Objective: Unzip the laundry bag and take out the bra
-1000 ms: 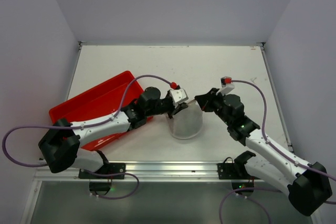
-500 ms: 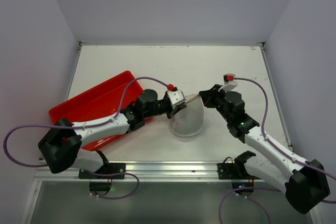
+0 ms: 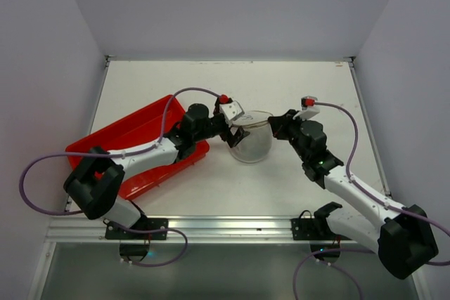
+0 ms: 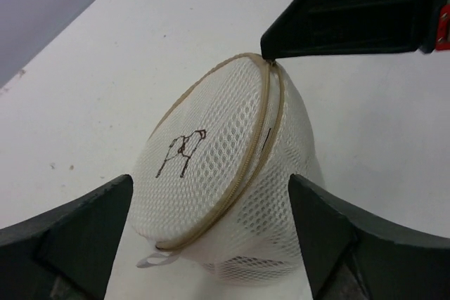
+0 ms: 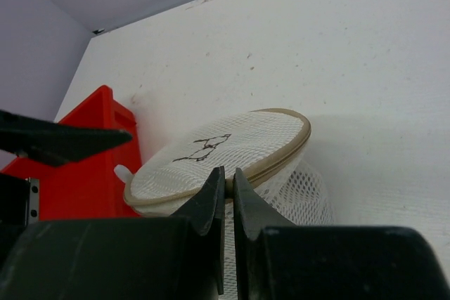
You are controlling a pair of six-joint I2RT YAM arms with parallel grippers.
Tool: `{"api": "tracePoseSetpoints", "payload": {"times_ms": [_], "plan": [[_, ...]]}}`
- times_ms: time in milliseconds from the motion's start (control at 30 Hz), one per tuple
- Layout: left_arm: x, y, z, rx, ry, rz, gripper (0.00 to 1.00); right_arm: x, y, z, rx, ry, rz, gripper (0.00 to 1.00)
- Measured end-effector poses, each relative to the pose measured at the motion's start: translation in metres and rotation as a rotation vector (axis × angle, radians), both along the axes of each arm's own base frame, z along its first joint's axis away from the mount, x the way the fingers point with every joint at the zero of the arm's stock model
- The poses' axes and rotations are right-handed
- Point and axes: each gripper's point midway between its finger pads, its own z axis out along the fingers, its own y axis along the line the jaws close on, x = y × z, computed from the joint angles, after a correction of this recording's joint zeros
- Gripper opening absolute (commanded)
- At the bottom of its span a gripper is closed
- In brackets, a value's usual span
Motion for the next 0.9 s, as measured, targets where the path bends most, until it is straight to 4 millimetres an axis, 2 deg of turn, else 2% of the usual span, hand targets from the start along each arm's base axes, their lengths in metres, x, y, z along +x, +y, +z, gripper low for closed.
{"api": "tracePoseSetpoints", "payload": {"times_ms": [100, 200, 300, 400, 533, 800, 900], "plan": [[-0.009, 0.006, 0.011, -0.034, 0.006, -0.008, 1.0, -0.005, 0.002, -0.01, 0.011, 0.013, 0.018, 0.0], [-0.023, 0.002, 0.033, -0.074, -0.023, -0.055, 0.98, -0.009, 0.005, -0.012, 0.029, 0.021, 0.036, 0.0], [-0.035, -0.012, 0.05, -0.075, -0.051, -0.113, 0.93, -0.012, 0.009, -0.002, 0.067, 0.003, 0.06, 0.0], [-0.043, -0.029, 0.059, -0.061, -0.072, -0.161, 0.9, -0.016, 0.014, 0.007, 0.103, -0.009, 0.083, 0.0], [-0.052, -0.039, 0.051, -0.026, -0.066, -0.198, 0.81, -0.02, 0.018, 0.013, 0.135, -0.014, 0.1, 0.0], [-0.045, -0.044, 0.029, 0.034, -0.033, -0.185, 0.72, -0.027, 0.025, 0.017, 0.175, -0.01, 0.128, 0.0], [-0.041, -0.048, 0.023, 0.046, -0.024, -0.183, 0.66, -0.028, 0.025, 0.015, 0.184, -0.006, 0.129, 0.0]]}}
